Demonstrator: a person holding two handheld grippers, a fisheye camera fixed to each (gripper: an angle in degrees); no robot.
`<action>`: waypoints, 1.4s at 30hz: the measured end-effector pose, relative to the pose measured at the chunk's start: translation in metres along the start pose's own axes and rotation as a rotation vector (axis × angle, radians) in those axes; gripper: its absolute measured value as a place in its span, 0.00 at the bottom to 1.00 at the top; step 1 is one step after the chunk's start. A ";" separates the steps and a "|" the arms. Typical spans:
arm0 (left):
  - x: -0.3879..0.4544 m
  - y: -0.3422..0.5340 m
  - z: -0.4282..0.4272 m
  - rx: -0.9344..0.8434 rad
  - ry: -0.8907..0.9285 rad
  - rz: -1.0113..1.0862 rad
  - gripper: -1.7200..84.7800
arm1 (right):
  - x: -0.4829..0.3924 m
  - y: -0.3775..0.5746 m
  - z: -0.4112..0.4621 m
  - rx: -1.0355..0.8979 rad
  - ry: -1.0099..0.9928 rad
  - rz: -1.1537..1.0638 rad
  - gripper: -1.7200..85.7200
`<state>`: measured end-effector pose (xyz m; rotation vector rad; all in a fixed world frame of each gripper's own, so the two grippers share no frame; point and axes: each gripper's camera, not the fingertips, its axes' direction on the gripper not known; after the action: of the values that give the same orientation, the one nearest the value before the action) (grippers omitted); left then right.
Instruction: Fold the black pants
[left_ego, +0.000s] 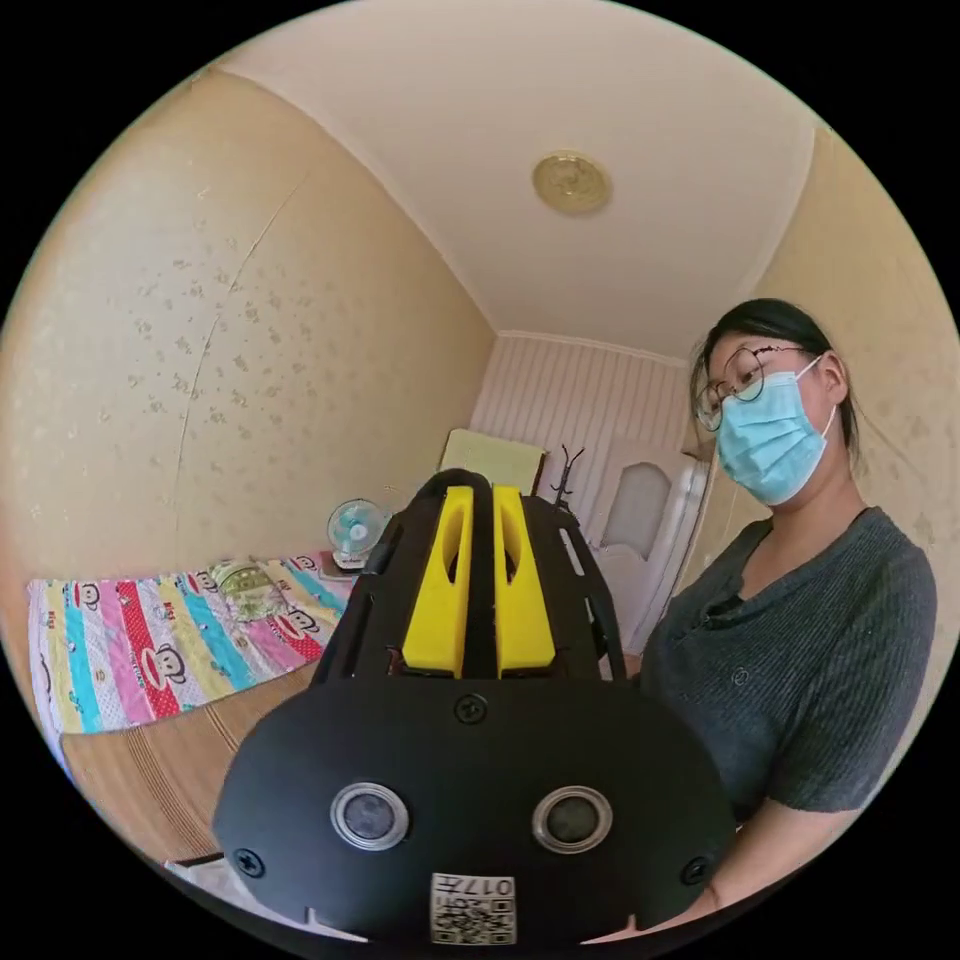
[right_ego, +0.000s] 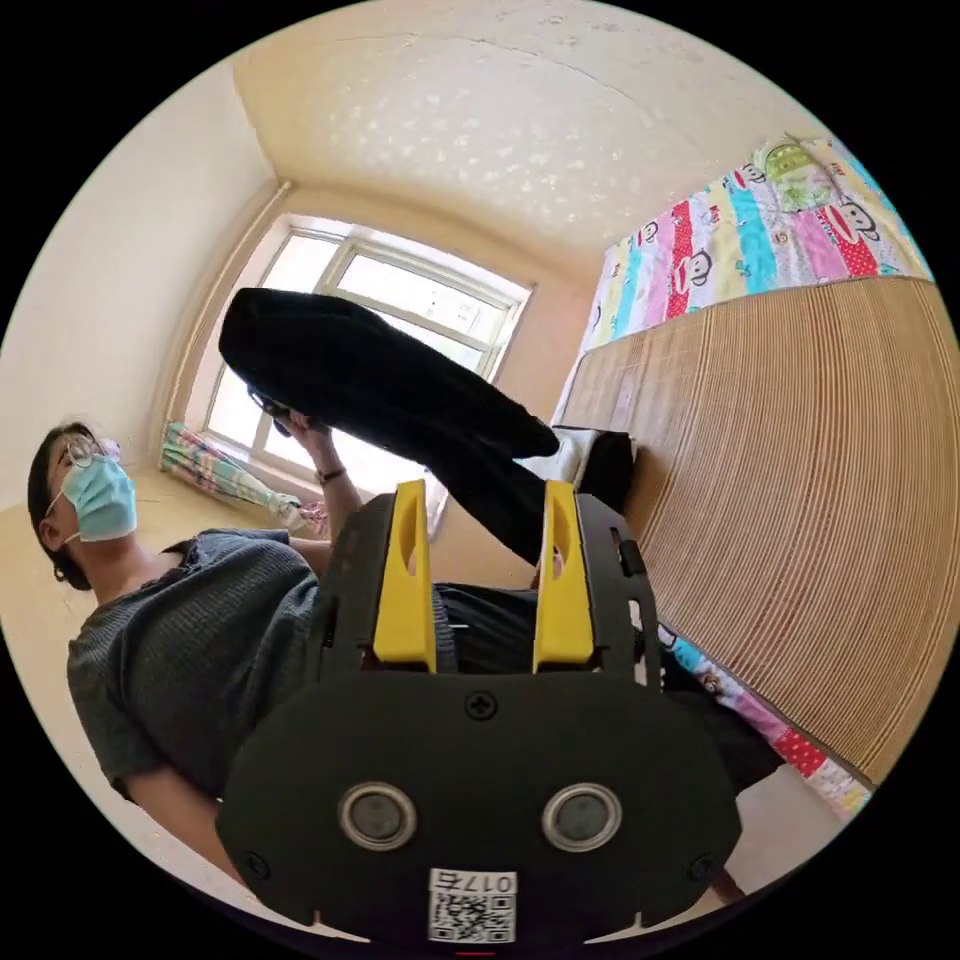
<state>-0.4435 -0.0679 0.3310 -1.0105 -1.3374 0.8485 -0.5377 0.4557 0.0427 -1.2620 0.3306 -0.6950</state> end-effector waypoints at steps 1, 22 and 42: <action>0.010 -0.002 0.006 0.029 0.100 0.027 0.05 | 0.006 -0.002 0.001 -0.004 -0.066 0.020 0.24; 0.052 0.124 0.210 -0.784 0.255 0.066 0.09 | 0.014 -0.094 -0.199 0.349 -0.950 -0.606 0.11; -0.172 0.198 0.216 -0.103 0.746 -0.807 0.15 | 0.018 0.024 -0.201 0.128 -1.049 -1.168 0.09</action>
<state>-0.6579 -0.1372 0.0763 -0.6536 -0.9868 -0.2081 -0.6353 0.2958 -0.0359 -1.4569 -1.3863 -0.8602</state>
